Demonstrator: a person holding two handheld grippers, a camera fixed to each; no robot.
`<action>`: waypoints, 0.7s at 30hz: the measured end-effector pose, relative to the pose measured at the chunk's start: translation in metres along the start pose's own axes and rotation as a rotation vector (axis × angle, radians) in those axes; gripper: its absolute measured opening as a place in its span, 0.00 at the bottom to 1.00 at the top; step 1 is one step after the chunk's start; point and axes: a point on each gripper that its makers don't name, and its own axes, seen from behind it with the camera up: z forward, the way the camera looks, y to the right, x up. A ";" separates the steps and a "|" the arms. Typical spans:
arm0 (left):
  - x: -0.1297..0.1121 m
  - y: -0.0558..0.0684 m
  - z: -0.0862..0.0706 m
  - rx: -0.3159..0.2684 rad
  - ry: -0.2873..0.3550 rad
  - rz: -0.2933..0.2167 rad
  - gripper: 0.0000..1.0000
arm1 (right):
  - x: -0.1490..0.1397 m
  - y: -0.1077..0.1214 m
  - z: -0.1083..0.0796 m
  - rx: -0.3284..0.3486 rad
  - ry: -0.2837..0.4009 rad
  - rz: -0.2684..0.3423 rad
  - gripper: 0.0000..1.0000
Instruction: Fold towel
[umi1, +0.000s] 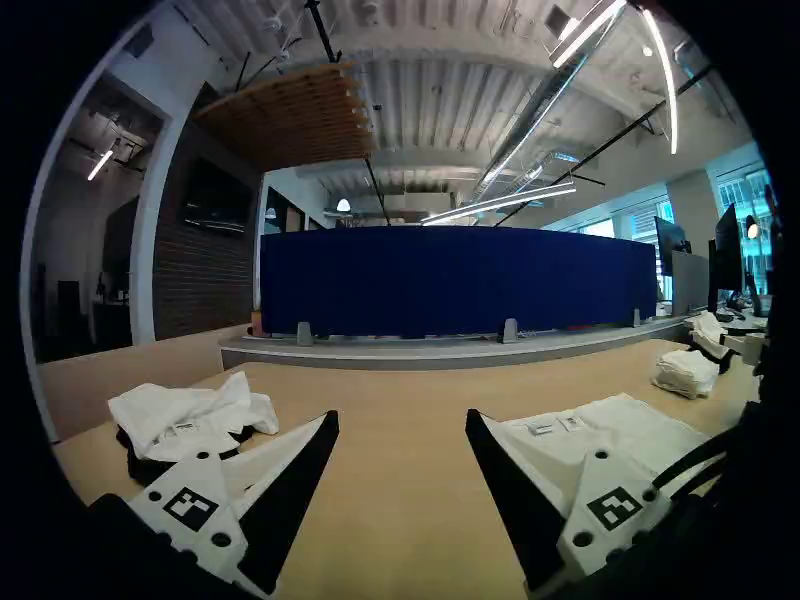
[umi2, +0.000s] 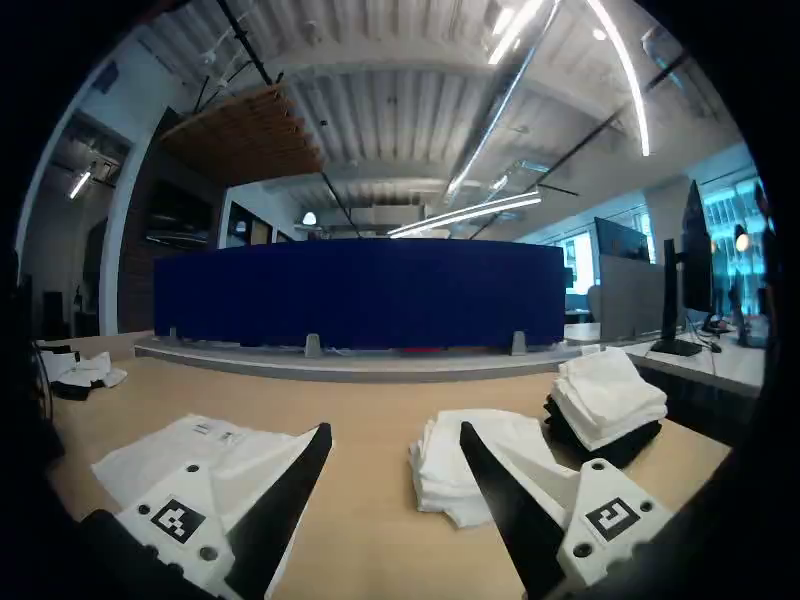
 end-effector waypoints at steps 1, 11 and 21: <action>0.000 0.000 0.000 0.000 0.000 0.000 0.94 | 0.000 0.000 0.000 -0.001 0.000 0.001 1.00; 0.002 0.000 0.001 -0.002 0.002 0.011 0.94 | 0.002 0.008 0.001 -0.038 -0.008 -0.012 1.00; 0.058 0.002 0.001 -0.015 0.023 0.018 0.94 | 0.059 0.006 -0.013 -0.041 0.015 -0.024 1.00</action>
